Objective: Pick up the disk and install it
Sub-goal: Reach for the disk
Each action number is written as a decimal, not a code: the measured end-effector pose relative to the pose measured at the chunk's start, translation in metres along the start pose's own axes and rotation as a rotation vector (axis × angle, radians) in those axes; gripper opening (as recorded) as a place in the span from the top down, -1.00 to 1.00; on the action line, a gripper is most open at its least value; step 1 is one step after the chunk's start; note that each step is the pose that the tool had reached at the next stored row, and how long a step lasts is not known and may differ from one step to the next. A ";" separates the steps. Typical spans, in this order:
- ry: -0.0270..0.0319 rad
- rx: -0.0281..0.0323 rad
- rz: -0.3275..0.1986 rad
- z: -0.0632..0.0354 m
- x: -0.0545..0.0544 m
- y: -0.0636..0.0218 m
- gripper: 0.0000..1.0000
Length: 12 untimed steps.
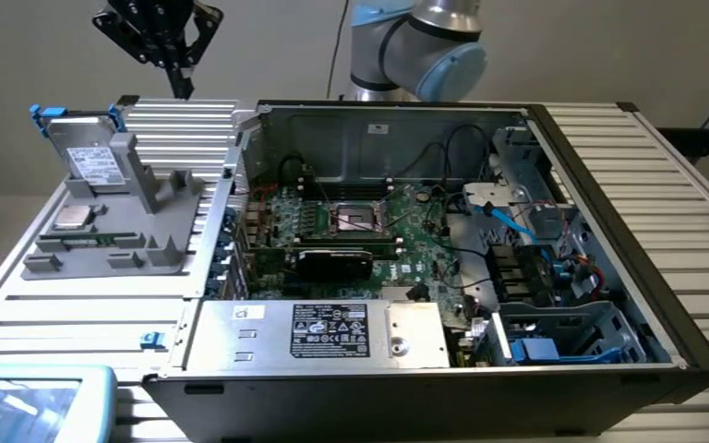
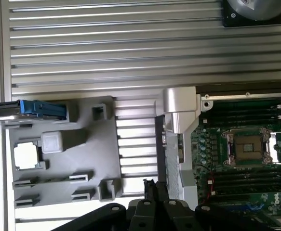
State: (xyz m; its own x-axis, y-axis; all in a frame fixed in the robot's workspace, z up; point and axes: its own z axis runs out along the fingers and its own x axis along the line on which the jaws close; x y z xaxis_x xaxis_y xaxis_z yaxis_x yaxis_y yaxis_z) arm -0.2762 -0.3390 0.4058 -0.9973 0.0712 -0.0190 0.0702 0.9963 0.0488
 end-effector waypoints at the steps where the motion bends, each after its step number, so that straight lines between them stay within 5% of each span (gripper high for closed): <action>1: 0.0001 0.0001 0.000 0.0004 0.005 0.0014 0.79; 12: 0.0000 0.0000 0.000 0.0074 0.056 0.0148 0.79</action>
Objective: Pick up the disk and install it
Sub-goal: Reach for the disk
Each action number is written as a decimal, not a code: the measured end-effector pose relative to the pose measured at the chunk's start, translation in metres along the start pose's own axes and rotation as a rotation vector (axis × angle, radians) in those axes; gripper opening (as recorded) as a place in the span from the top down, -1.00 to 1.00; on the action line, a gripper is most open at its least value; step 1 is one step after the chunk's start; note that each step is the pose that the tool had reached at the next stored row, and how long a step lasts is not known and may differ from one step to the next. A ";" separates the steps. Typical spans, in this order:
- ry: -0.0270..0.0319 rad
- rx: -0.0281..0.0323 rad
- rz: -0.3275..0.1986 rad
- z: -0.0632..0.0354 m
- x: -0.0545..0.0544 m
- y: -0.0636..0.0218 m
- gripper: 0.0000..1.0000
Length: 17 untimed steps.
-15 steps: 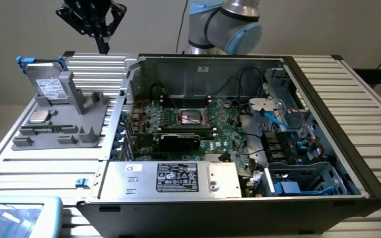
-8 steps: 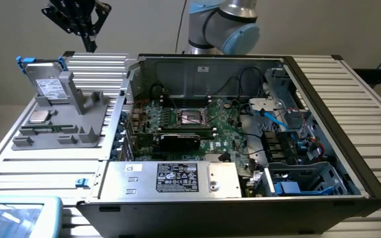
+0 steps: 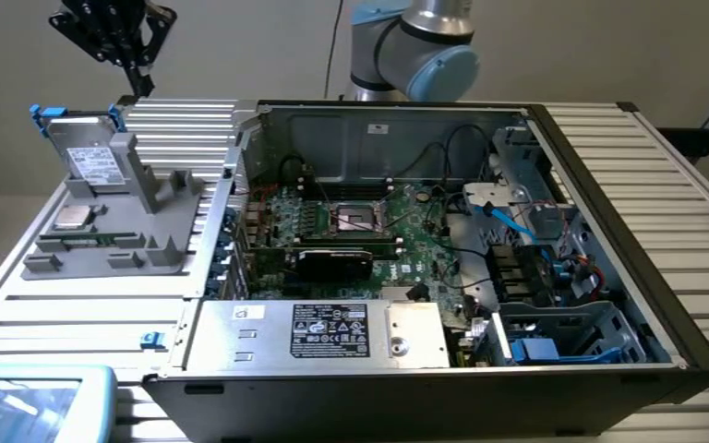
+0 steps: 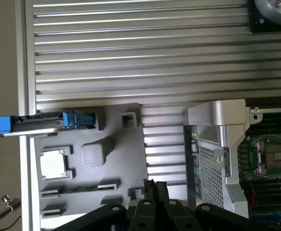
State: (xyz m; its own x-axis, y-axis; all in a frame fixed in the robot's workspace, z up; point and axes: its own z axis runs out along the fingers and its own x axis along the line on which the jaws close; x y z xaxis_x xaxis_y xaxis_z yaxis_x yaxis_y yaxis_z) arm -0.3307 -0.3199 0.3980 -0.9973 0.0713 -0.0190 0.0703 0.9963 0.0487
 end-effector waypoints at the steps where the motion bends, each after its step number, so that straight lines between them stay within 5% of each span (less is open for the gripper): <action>1: -0.0001 -0.0001 0.000 0.0008 0.005 0.0011 0.79; 17: 0.0000 0.0000 0.000 0.0165 0.079 0.0200 0.79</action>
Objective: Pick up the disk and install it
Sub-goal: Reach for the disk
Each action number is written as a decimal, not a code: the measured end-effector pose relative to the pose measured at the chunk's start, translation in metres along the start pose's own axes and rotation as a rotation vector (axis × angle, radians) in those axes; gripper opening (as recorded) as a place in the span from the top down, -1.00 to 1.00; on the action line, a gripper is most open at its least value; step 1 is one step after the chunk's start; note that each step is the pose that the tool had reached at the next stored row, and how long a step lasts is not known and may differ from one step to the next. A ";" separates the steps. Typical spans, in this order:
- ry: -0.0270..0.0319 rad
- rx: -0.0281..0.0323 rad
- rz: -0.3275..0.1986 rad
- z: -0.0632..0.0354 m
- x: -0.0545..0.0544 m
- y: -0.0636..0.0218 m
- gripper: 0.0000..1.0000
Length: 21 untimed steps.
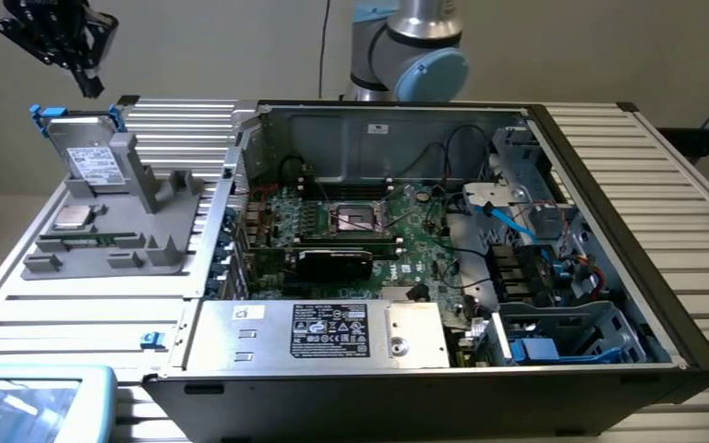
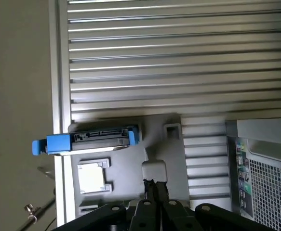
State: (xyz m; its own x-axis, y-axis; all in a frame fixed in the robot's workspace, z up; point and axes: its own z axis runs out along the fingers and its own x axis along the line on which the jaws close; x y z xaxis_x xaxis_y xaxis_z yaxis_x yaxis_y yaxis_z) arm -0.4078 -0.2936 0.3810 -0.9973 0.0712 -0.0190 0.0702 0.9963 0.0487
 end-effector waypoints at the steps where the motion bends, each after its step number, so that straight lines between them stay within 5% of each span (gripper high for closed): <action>1: 0.0001 0.0001 0.000 0.0013 0.005 0.0015 0.79; 21: 0.0001 0.0000 0.000 0.0314 0.097 0.0323 0.79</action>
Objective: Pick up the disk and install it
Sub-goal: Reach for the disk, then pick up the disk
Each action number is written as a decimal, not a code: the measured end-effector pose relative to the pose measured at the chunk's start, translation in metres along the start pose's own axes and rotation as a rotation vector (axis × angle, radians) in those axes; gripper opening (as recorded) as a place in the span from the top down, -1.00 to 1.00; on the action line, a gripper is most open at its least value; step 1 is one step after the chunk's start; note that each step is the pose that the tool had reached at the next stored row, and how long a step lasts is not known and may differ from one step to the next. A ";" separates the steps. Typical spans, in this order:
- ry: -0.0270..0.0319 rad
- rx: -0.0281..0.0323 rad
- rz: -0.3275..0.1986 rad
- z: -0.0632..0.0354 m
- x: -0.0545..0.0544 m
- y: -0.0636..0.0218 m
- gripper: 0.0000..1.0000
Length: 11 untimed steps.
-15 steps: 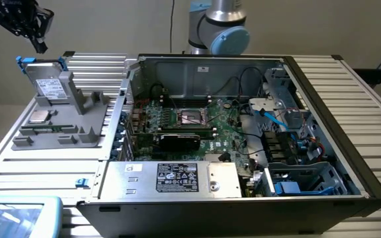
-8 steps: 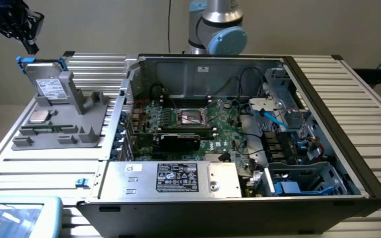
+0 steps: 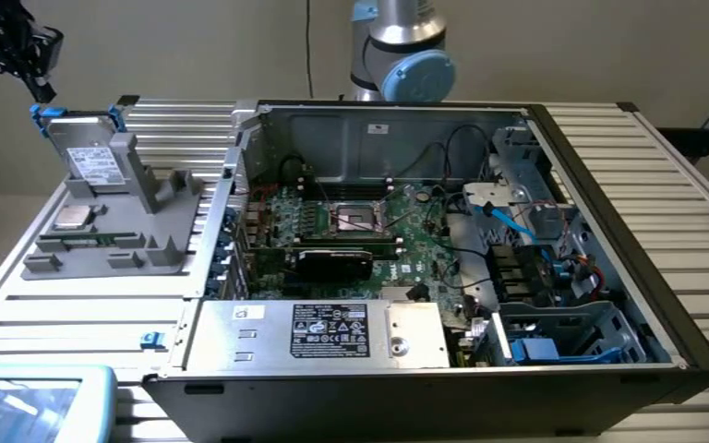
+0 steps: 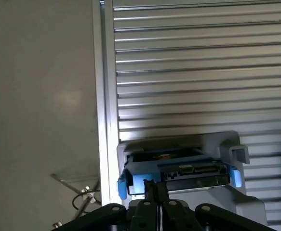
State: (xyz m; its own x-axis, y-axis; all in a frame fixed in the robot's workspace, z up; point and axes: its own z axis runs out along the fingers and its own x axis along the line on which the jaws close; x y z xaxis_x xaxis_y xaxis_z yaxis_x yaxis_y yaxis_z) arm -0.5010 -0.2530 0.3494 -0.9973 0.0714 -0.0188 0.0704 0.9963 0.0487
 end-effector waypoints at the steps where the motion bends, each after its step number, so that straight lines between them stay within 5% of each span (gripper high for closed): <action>1: 0.0000 0.0000 0.000 0.0000 0.000 -0.0001 0.79; 11: 0.0000 0.0000 0.000 0.0000 0.000 -0.0001 0.79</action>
State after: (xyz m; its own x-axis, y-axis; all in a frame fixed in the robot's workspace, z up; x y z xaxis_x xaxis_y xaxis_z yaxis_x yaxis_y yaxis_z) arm -0.5013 -0.2531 0.3494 -0.9973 0.0712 -0.0189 0.0702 0.9963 0.0487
